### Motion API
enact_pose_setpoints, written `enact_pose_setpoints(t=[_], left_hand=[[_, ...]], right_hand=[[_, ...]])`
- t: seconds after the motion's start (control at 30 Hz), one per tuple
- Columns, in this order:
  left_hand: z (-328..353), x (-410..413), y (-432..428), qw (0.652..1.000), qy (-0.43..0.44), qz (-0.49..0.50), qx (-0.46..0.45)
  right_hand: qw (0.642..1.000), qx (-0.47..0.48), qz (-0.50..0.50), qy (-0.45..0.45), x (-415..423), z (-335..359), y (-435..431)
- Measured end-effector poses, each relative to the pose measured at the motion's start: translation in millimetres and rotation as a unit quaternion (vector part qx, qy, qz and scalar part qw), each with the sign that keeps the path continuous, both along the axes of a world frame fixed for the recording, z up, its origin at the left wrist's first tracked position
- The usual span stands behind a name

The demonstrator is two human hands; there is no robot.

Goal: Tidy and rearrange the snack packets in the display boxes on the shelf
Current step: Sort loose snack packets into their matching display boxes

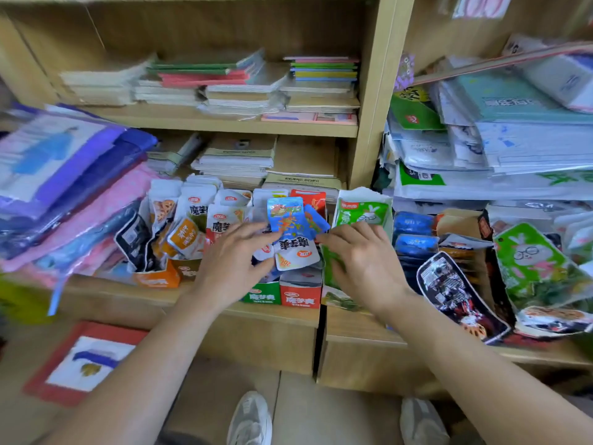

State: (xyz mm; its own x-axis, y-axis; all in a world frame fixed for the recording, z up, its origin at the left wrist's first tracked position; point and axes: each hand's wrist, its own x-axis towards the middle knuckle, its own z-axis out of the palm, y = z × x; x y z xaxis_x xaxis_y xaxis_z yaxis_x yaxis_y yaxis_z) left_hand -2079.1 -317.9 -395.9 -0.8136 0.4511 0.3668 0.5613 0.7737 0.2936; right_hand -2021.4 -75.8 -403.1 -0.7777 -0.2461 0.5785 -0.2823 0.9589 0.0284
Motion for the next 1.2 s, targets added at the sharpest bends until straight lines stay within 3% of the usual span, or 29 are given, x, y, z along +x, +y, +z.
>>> enact_pose_setpoints(t=[0.1, 0.27, 0.43, 0.5, 0.57, 0.7, 0.9, 1.1, 1.17, 1.2], left_hand=[[2, 1, 0, 0.998, 0.034, -0.013, 0.043], [3, 0, 2, 0.992, 0.073, -0.035, 0.094], [11, 0, 7, 0.977, 0.054, -0.056, 0.199], [12, -2, 7, 0.969, 0.047, -0.05, 0.235], [13, -5, 7, 0.966, 0.044, -0.038, 0.251], [19, -8, 9, 0.962, 0.085, 0.038, 0.255], [26, 1, 18, 0.954, 0.061, 0.074, 0.285], [36, 7, 31, 0.928, -0.059, 0.075, 0.361], [38, 10, 34, 0.917, -0.097, 0.073, 0.38], [39, 11, 36, 0.913, -0.104, 0.075, 0.387]], right_hand=[[0.996, 0.016, -0.084, -0.01, -2, 13, 6], [0.997, 0.068, 0.046, 0.003, -1, 11, -6], [0.997, -0.047, 0.057, 0.014, -13, 4, -1], [0.986, -0.152, 0.061, -0.015, -12, 8, -2], [0.947, -0.312, 0.063, -0.043, -11, 14, 0], [0.793, -0.599, 0.054, -0.098, -14, 29, 14], [0.651, -0.739, 0.021, -0.171, -6, 57, 38], [0.58, -0.782, 0.012, -0.226, -2, 57, 59], [0.583, -0.777, 0.025, -0.235, 0, 58, 63], [0.601, -0.762, 0.032, -0.24, 1, 58, 64]])
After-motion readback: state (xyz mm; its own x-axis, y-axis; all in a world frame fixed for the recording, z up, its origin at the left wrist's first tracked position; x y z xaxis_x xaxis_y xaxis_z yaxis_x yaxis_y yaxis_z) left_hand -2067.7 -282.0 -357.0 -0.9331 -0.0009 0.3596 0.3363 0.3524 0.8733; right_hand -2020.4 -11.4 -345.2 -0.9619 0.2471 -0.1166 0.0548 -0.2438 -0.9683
